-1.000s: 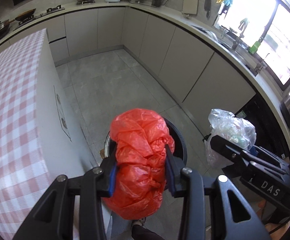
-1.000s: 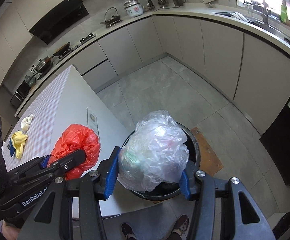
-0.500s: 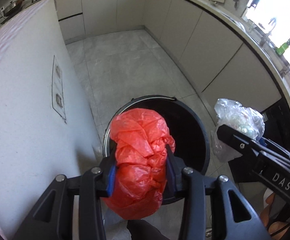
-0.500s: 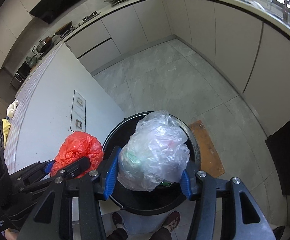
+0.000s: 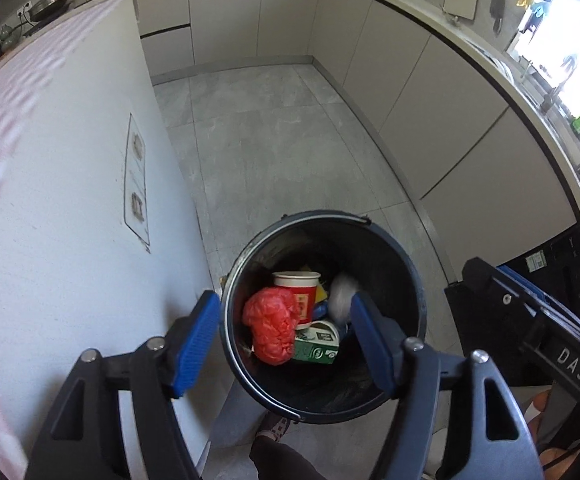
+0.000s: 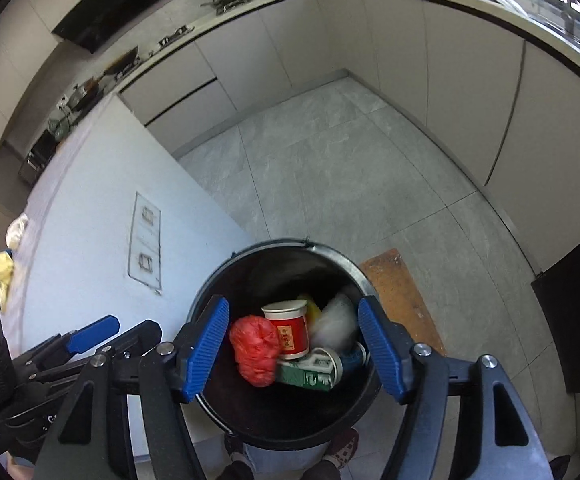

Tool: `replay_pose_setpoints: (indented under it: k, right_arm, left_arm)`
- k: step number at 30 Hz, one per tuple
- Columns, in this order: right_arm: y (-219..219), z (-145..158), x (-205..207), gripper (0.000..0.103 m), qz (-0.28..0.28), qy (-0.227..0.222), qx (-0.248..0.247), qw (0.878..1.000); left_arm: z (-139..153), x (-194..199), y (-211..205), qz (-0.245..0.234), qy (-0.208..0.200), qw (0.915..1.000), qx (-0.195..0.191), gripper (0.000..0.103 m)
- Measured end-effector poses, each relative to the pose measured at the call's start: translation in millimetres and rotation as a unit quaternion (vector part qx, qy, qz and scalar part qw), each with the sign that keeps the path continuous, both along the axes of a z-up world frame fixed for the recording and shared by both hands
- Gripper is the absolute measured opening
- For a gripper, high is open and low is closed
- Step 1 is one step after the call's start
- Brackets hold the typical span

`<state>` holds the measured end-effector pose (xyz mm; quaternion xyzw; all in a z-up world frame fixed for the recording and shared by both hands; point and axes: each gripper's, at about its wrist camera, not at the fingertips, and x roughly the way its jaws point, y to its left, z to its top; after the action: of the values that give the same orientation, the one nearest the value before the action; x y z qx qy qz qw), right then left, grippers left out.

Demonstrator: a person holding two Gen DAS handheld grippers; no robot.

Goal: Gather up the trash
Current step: 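Move both tools back over the table toward the blue cloth and yellow towel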

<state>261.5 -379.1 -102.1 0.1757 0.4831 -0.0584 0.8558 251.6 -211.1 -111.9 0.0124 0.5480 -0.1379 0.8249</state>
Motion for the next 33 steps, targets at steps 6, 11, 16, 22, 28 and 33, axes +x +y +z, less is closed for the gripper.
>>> replay_pose_setpoints:
  k: [6, 11, 16, 22, 28, 33]
  right_arm:
    - [5, 31, -11, 0.070, -0.006, -0.011, -0.004, 1.000]
    - [15, 54, -20, 0.070, -0.008, -0.017, -0.001, 1.000]
    - [37, 75, -29, 0.073, 0.000, -0.027, -0.001, 1.000]
    - [68, 98, -33, 0.078, 0.011, -0.047, 0.004, 0.999]
    - [112, 114, -27, 0.081, 0.046, -0.067, 0.002, 0.997]
    - [158, 120, -15, 0.081, 0.074, -0.076, 0.004, 0.994]
  left_arm:
    - [25, 0, 3, -0.012, -0.020, 0.9997, -0.011, 0.069]
    - [51, -6, 9, -0.023, -0.033, 0.9987, -0.031, 0.069]
    - [68, -17, 26, -0.027, -0.042, 0.9975, -0.050, 0.069]
    - [84, -32, 58, -0.020, -0.048, 0.9965, -0.065, 0.069]
    - [95, -39, 102, 0.007, -0.058, 0.9958, -0.071, 0.069]
    - [97, -43, 145, 0.038, -0.064, 0.9947, -0.071, 0.069]
